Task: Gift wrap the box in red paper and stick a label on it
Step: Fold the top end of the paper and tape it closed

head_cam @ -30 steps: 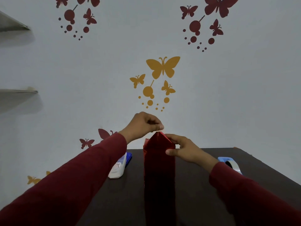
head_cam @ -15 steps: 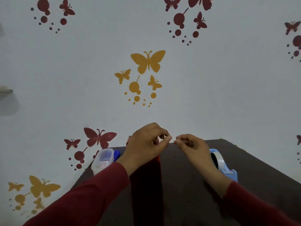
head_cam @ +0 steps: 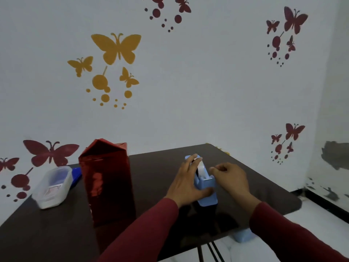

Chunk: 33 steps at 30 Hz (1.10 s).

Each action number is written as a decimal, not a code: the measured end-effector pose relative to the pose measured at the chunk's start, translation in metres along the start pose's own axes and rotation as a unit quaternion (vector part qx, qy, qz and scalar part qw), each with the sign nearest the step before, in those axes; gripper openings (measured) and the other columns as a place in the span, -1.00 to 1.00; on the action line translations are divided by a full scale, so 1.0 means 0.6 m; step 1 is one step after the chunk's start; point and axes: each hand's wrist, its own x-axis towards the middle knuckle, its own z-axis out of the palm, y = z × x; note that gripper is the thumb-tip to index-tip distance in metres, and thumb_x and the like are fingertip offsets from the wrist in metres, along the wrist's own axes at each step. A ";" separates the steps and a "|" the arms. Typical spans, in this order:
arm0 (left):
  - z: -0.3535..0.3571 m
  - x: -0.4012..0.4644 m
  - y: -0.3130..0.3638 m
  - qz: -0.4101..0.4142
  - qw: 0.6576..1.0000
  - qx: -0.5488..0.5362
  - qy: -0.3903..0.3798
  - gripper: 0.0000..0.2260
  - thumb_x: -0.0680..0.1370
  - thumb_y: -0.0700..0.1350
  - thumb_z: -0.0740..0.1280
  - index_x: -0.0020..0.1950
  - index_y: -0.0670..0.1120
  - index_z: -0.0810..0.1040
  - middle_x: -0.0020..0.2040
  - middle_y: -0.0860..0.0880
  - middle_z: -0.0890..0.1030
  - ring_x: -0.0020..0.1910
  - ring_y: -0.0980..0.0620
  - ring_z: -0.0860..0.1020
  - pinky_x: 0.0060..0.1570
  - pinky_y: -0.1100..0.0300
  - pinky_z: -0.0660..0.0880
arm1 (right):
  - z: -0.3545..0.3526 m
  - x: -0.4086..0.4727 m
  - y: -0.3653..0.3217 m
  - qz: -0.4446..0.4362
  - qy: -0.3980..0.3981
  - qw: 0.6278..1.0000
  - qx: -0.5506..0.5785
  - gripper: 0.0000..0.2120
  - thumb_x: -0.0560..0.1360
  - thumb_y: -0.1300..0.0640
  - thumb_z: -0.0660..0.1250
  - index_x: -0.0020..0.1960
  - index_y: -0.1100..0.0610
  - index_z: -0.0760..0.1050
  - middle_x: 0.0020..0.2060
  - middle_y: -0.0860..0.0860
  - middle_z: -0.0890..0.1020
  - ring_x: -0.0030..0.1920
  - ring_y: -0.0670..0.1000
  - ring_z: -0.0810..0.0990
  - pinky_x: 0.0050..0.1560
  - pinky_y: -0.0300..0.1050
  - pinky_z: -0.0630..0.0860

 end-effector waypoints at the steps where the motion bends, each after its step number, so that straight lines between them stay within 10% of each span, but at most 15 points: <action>1: 0.015 0.001 -0.004 0.002 1.000 0.002 0.008 -0.05 0.38 0.24 0.55 0.64 0.05 0.15 0.62 0.19 0.11 0.56 0.28 0.08 0.53 0.13 0.23 | 0.002 0.014 0.007 0.049 -0.033 0.998 0.026 -0.73 0.46 -0.15 0.42 -0.17 0.06 0.65 -0.19 -0.03 0.70 -0.16 0.03 0.67 -0.10 0.01 0.65; 7: 0.044 -0.015 -0.022 0.018 0.999 0.022 0.027 0.04 0.35 0.30 0.51 0.67 0.10 0.02 0.65 0.25 0.02 0.60 0.29 0.01 0.52 0.19 0.08 | 0.009 0.041 -0.014 0.237 -0.201 0.937 0.161 -0.54 0.45 -0.06 0.52 0.26 0.11 0.52 0.13 0.13 0.52 0.00 0.20 0.54 -0.17 0.07 0.66; 14: 0.049 -0.012 -0.032 -0.002 1.000 0.013 0.020 0.07 0.32 0.31 0.50 0.67 0.16 -0.04 0.65 0.28 -0.05 0.61 0.27 -0.03 0.52 0.13 0.07 | 0.018 0.072 -0.031 0.292 -0.305 0.893 0.157 -0.65 0.55 0.17 0.46 0.26 0.30 0.49 0.33 0.21 0.47 0.26 0.42 0.48 -0.03 0.46 0.61; 22: 0.044 -0.017 -0.032 -0.002 1.000 -0.010 0.009 -0.11 0.42 0.22 0.29 0.68 0.14 -0.03 0.65 0.27 -0.03 0.62 0.18 0.03 0.52 -0.03 0.18 | 0.023 0.046 -0.032 0.253 -0.197 0.904 0.282 -0.60 0.53 0.19 0.47 0.31 0.30 0.49 0.31 0.23 0.50 0.31 0.46 0.41 -0.35 0.73 0.38; 27: 0.046 -0.018 -0.037 0.001 1.000 -0.025 0.015 -0.17 0.47 0.24 0.28 0.68 0.12 0.03 0.65 0.27 0.02 0.61 0.21 0.06 0.50 0.04 0.17 | 0.041 0.003 0.007 0.174 -0.096 0.916 0.349 -0.85 0.46 0.23 0.50 -0.04 0.31 0.68 -0.07 0.25 0.71 0.00 0.37 0.69 -0.12 0.31 0.66; 33: 0.046 -0.018 -0.035 0.009 1.000 0.005 0.006 -0.11 0.46 0.25 0.37 0.68 0.10 0.01 0.65 0.27 0.00 0.60 0.22 0.06 0.44 0.14 0.16 | 0.060 -0.030 0.046 0.142 -0.078 0.926 0.340 -0.75 0.48 0.12 0.53 0.13 0.18 0.71 0.03 0.07 0.74 -0.03 0.18 0.74 -0.16 0.10 0.71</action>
